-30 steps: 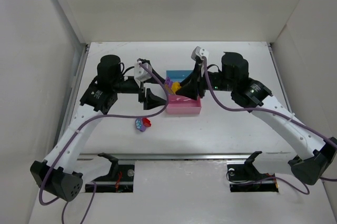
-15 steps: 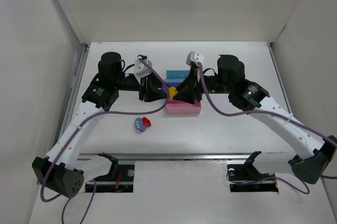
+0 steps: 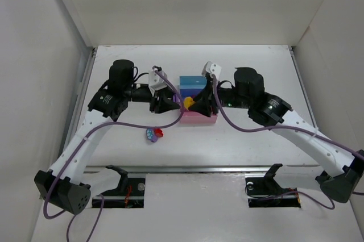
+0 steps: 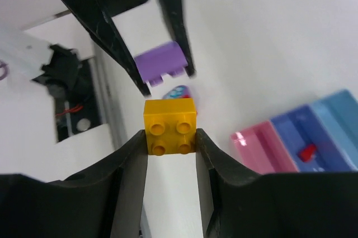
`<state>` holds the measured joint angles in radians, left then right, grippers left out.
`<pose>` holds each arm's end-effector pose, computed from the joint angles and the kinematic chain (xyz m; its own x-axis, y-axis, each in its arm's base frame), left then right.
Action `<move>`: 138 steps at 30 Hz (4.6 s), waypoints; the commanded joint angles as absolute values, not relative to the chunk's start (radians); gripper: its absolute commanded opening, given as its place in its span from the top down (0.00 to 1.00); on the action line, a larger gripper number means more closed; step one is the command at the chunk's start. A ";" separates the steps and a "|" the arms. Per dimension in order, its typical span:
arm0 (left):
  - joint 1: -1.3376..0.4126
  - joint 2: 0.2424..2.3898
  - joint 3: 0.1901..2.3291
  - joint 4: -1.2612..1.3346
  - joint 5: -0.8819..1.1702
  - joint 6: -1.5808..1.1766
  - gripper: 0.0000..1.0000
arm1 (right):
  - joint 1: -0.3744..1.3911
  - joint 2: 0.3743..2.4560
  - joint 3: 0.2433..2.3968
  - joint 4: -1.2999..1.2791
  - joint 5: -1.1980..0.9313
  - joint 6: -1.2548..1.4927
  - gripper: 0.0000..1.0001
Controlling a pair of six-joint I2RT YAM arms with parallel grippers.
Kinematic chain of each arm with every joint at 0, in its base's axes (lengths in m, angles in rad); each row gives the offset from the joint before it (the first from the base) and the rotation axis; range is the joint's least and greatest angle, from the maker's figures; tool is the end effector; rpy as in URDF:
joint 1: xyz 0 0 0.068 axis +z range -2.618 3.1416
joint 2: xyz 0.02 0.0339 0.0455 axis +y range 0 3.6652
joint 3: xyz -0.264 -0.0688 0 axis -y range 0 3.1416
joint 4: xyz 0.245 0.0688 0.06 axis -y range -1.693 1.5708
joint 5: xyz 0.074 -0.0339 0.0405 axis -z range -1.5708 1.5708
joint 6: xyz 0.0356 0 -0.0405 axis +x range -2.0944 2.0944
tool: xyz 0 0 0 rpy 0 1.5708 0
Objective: Sort the legos into containers by color
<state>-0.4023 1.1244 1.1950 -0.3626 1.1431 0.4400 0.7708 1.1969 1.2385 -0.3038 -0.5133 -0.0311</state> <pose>0.2001 -0.1203 0.4032 0.1711 0.1192 -0.9780 0.9852 -0.0114 0.1709 0.1796 0.1988 0.4022 -0.1564 -0.1897 -0.9693 -0.9525 0.2887 0.0972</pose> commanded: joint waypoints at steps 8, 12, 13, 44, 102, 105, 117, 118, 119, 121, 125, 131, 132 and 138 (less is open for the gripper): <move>-0.301 1.140 1.112 -0.505 0.982 0.618 1.00 | 0.746 1.078 1.241 -0.318 -0.232 -0.017 1.00; -0.301 1.140 1.103 -0.505 0.940 0.618 1.00 | 0.746 1.147 1.262 -0.347 -0.074 0.005 1.00; -0.301 1.140 1.092 -0.505 0.927 0.618 1.00 | 0.746 1.164 1.279 -0.347 -0.037 0.018 1.00; -0.319 1.253 1.072 -0.331 0.634 0.522 1.00 | 0.540 1.859 1.747 -0.575 0.143 0.215 1.00; -0.328 1.264 1.026 -0.253 0.621 0.511 1.00 | 0.485 2.075 1.885 -0.558 -0.038 0.311 0.81; -0.328 1.264 1.026 -0.253 0.621 0.511 1.00 | 0.485 2.095 1.898 -0.568 -0.048 0.321 0.71; -0.328 1.255 1.017 -0.244 0.621 0.511 1.00 | 0.485 2.052 1.841 -0.568 -0.067 0.321 0.38; -0.328 1.255 1.017 -0.244 0.621 0.511 1.00 | 0.485 2.040 1.841 -0.568 -0.067 0.321 0.37; -0.328 1.255 1.017 -0.244 0.621 0.511 1.00 | 0.485 2.031 1.841 -0.568 -0.067 0.321 0.37; -0.328 1.255 1.017 -0.244 0.612 0.511 1.00 | 0.485 2.016 1.841 -0.568 -0.067 0.321 0.37; -0.446 1.268 1.060 -0.290 0.519 0.590 1.00 | 0.485 1.925 1.827 -0.568 -0.043 0.321 0.37; -0.586 1.365 1.117 -0.252 0.420 0.612 1.00 | 0.413 1.712 1.689 -0.526 0.028 0.330 0.36; -0.615 1.399 1.117 -0.233 0.420 0.612 1.00 | 0.400 1.691 1.637 -0.516 0.028 0.342 0.36; -0.643 1.511 1.181 -0.147 0.480 0.650 1.00 | 0.370 1.551 1.496 -0.506 0.049 0.342 0.36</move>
